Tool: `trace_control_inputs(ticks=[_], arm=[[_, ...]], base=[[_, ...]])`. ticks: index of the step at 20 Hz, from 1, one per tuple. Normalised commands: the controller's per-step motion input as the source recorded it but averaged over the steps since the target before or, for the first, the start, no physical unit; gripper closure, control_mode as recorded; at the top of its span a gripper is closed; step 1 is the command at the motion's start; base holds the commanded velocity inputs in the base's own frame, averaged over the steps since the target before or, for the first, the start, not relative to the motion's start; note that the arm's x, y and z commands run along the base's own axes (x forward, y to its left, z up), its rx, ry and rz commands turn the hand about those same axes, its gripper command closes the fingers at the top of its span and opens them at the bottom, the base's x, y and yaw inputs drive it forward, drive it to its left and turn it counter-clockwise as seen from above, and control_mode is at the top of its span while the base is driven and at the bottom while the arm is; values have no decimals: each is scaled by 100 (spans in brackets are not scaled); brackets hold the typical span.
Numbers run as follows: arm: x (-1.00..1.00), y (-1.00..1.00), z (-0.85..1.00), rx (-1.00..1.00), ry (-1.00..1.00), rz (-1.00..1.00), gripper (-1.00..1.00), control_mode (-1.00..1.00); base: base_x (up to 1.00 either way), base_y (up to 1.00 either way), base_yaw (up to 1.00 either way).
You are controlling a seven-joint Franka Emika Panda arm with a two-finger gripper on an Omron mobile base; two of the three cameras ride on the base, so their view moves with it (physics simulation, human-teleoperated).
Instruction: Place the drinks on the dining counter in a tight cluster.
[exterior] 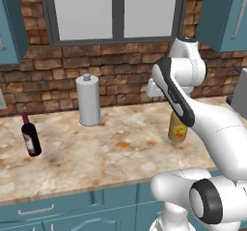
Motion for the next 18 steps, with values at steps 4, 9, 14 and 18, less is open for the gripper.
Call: trace_control_inputs(ticks=[4,9,14,18], arm=[[11,0,0,0,0,0,-100,-100],[15,1,-6,0,-1,-1,-100,-100],[13,-17,23,0,-3,-15,-100,-100],[4,-75,44,6,-4,-19,-100,-100]], base=[[0,0,0],[0,0,0],[0,0,0],[0,0,0]])
